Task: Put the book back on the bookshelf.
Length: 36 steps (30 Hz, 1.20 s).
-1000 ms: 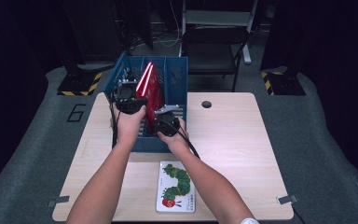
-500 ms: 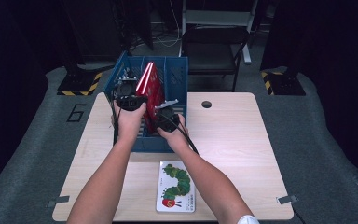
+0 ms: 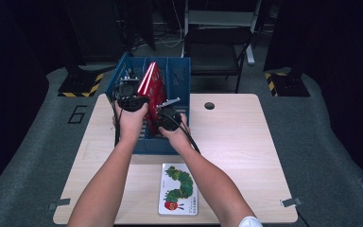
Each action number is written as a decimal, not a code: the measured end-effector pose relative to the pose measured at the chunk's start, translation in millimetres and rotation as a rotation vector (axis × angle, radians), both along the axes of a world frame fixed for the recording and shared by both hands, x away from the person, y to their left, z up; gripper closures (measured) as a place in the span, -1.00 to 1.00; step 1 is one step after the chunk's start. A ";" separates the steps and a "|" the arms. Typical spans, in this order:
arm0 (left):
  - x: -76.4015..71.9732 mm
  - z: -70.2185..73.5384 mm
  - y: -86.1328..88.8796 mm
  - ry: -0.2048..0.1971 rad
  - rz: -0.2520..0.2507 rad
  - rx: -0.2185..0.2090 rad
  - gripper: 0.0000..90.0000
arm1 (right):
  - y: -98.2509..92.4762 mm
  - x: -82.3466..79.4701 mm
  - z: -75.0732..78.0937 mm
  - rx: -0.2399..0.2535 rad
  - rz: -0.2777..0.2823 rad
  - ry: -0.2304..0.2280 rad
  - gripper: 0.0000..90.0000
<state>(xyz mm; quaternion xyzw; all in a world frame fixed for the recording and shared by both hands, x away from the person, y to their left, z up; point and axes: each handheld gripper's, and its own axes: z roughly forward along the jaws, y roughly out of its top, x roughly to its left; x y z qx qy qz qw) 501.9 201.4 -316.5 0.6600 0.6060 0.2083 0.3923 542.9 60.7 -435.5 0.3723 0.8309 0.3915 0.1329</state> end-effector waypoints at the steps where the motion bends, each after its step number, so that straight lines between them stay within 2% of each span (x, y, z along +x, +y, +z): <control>1: 0.4 -0.2 0.2 -0.004 0.004 -0.004 0.77 | -0.1 1.2 -0.2 0.005 0.002 -0.005 0.59; 7: 3.3 -2.3 1.5 0.007 0.004 -0.008 0.77 | 1.3 3.1 -1.5 0.003 0.001 0.007 0.58; 9: 2.9 -3.0 2.3 -0.006 0.002 -0.018 0.77 | 1.6 2.6 -1.9 0.003 -0.014 0.026 0.58; 14: 1.1 -3.3 3.0 -0.025 -0.008 -0.028 0.74 | 0.7 2.9 -1.7 0.007 -0.012 0.028 0.58; 17: -1.7 -0.3 4.9 -0.041 -0.023 -0.035 0.64 | -0.1 2.3 -1.9 0.001 -0.006 0.015 0.57; 20: -4.5 0.7 6.0 -0.051 -0.035 -0.056 0.50 | -1.0 1.2 -2.9 0.032 -0.001 0.019 0.50; 22: -5.8 1.3 7.1 -0.044 -0.048 -0.060 0.47 | -0.3 -1.3 -1.4 0.025 0.003 0.008 0.46; 24: -7.5 1.6 7.5 -0.044 -0.056 -0.068 0.41 | -0.9 -3.0 0.0 0.039 0.006 -0.002 0.41; 29: -13.5 4.5 9.2 -0.077 -0.069 -0.064 0.27 | -4.9 -9.9 7.7 0.065 -0.004 -0.014 0.30; 30: -14.9 5.0 9.3 -0.078 -0.073 -0.067 0.27 | -6.4 -10.7 8.9 0.060 0.000 -0.025 0.27; 31: -16.7 5.8 9.5 -0.082 -0.081 -0.069 0.25 | -6.9 -12.8 10.1 0.067 -0.013 -0.012 0.26; 32: -19.0 6.8 9.9 -0.084 -0.089 -0.065 0.25 | -8.8 -13.3 10.9 0.068 -0.002 -0.024 0.26; 36: -25.9 10.3 10.4 -0.088 -0.109 -0.059 0.22 | -15.0 -21.1 16.9 0.073 -0.004 -0.025 0.22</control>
